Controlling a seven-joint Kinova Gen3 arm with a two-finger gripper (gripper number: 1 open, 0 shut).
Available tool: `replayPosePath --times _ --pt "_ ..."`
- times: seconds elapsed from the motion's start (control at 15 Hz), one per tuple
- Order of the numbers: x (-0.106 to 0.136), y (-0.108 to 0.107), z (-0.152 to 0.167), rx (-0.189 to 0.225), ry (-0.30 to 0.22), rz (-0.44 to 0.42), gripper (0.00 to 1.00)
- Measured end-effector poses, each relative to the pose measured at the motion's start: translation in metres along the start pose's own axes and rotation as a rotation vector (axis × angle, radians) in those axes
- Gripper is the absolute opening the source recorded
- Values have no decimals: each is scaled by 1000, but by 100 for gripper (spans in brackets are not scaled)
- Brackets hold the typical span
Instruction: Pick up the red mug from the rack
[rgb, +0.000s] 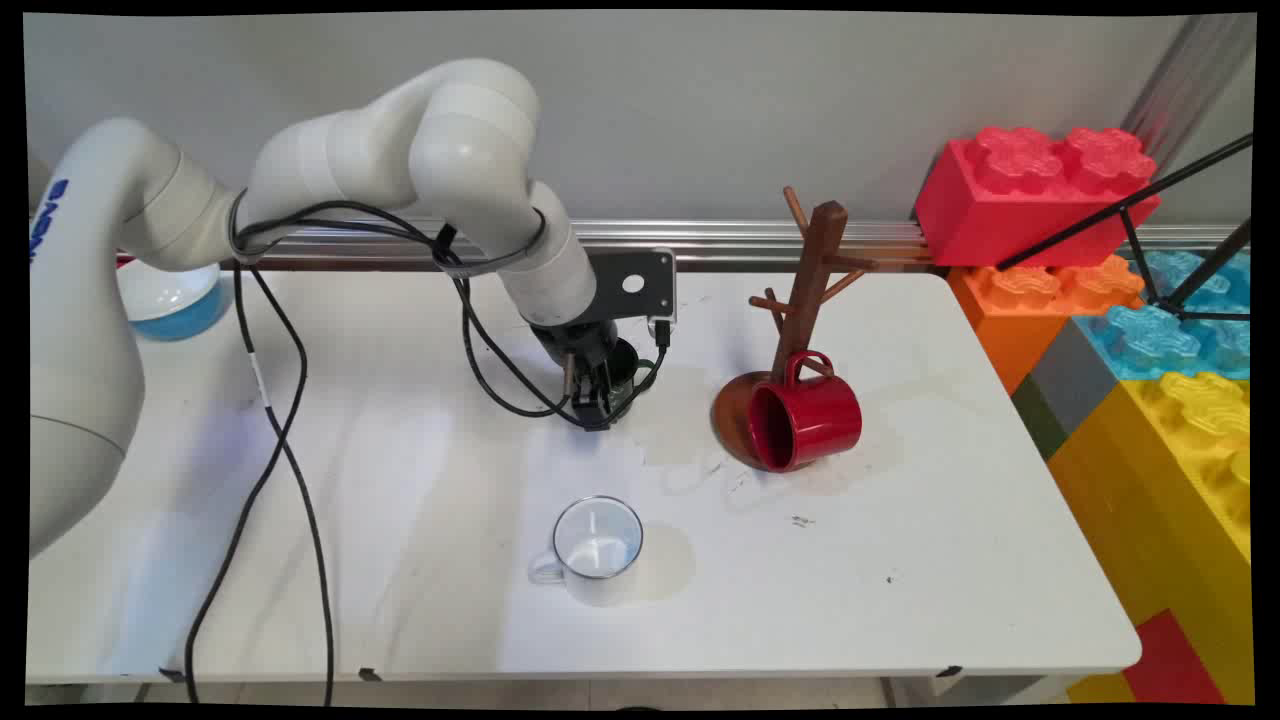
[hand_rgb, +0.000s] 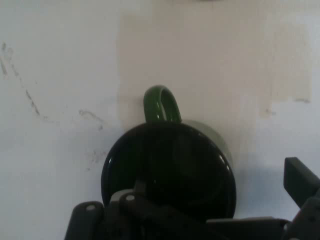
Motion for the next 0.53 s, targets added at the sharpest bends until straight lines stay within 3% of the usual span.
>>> replayPosePath --times 0.33,0.53 --pt "-2 -1 -19 -27 68 -7 100" --pt "-5 -1 -38 -48 134 -27 100"
